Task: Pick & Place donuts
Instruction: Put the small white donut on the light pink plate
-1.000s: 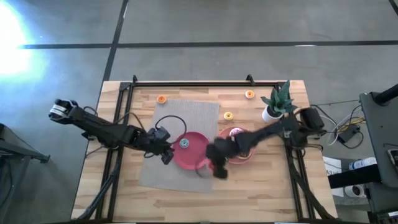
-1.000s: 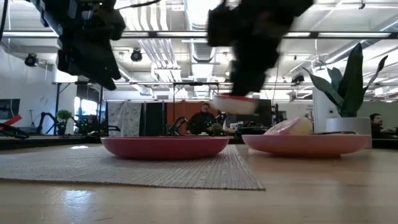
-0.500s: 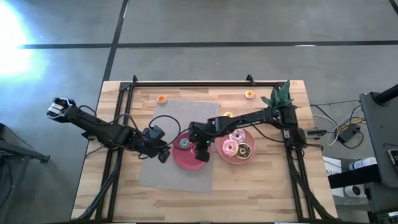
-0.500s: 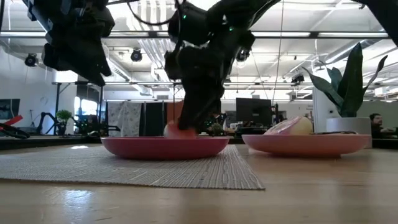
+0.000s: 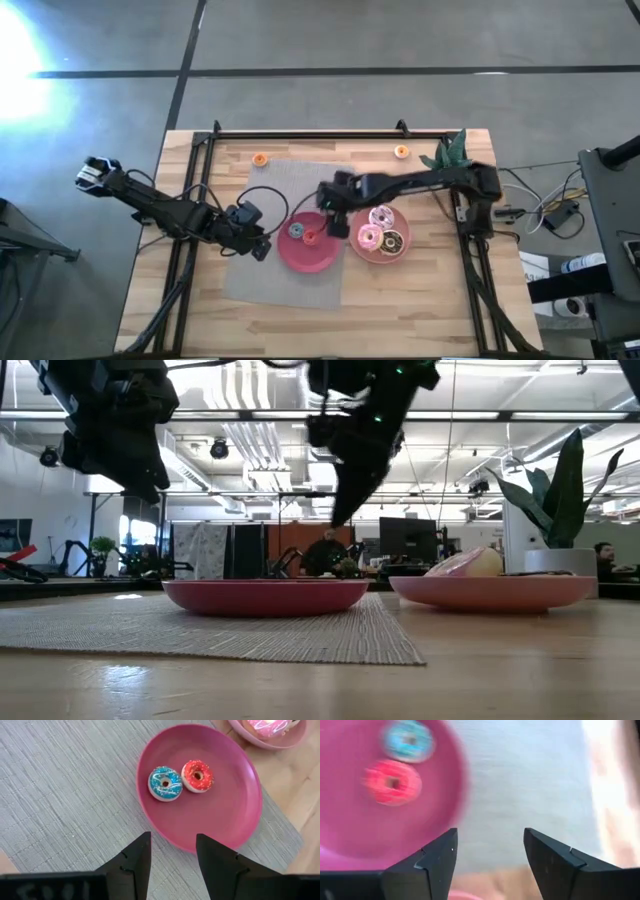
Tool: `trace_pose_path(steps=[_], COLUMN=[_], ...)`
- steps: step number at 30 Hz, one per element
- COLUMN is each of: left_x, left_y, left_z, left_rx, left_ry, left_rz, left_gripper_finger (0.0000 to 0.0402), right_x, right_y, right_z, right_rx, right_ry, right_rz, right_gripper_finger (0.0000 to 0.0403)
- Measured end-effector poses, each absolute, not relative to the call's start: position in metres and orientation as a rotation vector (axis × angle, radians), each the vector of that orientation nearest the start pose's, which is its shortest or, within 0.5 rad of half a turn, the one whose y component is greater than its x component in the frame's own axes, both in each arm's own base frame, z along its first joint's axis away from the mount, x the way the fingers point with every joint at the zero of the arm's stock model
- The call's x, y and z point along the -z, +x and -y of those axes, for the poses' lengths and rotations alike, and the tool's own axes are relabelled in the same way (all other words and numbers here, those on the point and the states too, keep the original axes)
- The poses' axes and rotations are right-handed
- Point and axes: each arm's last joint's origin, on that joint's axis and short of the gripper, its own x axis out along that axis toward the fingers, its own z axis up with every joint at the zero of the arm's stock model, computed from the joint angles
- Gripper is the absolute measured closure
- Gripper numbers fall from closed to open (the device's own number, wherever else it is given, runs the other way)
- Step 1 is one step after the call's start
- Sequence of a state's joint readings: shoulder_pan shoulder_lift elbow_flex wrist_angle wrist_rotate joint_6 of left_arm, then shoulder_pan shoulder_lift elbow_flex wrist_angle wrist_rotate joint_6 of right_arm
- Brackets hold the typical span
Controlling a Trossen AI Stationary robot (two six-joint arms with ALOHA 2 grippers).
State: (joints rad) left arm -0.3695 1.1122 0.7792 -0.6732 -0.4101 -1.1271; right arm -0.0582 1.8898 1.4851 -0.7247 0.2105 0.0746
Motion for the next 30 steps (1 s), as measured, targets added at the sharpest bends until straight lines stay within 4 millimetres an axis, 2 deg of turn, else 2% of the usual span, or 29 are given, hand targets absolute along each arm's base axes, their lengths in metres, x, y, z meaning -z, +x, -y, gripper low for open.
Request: trace_pose_path(steps=[3, 6, 10, 15, 18, 25, 28, 30], left_x=[-0.238, -0.238, -0.239, -0.239, -0.239, -0.239, -0.239, -0.239], left_y=[0.195, 0.195, 0.196, 0.196, 0.197, 0.197, 0.197, 0.197], left_z=[0.062, 0.062, 0.061, 0.061, 0.061, 0.061, 0.061, 0.060], left_rx=[-0.553, -0.572, -0.581, -0.587, -0.592, -0.603, -0.610, -0.619], left_ry=[-0.650, -0.638, -0.634, -0.644, -0.663, -0.686, -0.683, -0.684], left_rz=[-0.759, -0.737, -0.716, -0.709, -0.701, -0.693, -0.684, -0.675], left_gripper_finger=[0.0272, 0.0272, 0.0272, 0.0272, 0.0272, 0.0272, 0.0272, 0.0272], right_x=[-0.230, -0.225, -0.215, -0.201, -0.197, -0.223, -0.229, -0.225], right_y=[0.363, 0.331, 0.301, 0.288, 0.283, 0.288, 0.287, 0.285], right_z=[0.067, 0.109, 0.143, 0.156, 0.164, 0.173, 0.187, 0.200], right_rx=[0.415, 0.530, 0.608, 0.617, 0.712, 0.965, 1.013, 1.057], right_ry=[0.110, 0.316, 0.490, 0.538, 0.543, 0.357, 0.366, 0.409], right_rz=[-1.156, -1.168, -1.177, -1.219, -1.224, -1.194, -1.232, -1.292], right_gripper_finger=[0.0187, 0.0191, 0.0193, 0.0193, 0.0193, 0.0200, 0.0210, 0.0219])
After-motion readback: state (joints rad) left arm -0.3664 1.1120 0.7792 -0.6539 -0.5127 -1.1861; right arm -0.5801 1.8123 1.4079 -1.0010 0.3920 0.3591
